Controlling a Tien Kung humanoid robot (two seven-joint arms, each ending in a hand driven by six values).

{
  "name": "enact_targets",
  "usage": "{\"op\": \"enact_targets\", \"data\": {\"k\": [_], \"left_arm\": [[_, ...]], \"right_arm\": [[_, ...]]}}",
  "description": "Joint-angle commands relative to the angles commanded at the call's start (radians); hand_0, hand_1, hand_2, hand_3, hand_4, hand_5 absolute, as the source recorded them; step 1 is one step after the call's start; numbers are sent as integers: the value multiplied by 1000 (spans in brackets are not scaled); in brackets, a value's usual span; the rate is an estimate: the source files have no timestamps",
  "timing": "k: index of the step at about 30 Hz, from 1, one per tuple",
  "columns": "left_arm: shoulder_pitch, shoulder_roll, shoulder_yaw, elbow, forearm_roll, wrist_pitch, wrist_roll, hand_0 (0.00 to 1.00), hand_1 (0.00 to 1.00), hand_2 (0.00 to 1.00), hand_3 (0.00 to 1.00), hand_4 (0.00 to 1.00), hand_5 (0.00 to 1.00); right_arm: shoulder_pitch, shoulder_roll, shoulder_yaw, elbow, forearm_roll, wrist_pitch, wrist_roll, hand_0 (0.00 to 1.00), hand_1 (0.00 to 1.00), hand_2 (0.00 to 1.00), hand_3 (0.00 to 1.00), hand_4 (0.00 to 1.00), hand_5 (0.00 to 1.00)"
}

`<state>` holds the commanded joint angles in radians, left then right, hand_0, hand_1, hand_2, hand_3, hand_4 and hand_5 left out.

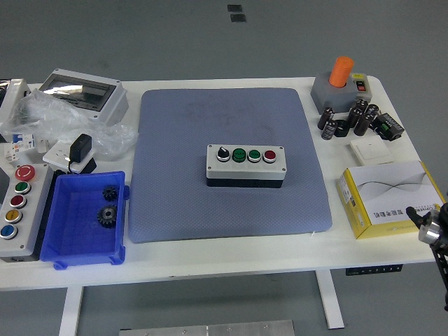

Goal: Pick up the button,place it on the desk,press the button,press the button

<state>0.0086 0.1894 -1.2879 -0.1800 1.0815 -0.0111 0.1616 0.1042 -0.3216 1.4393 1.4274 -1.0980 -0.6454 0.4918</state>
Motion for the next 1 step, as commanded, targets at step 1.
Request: {"op": "enact_targets", "data": {"k": [1], "left_arm": [[3,-2,-2,0,-1,1,0,658,650,522,595,501,124]], "right_arm": [[0,0,1,5,-22,3,-20,693,677,724,810,690,399]]}}
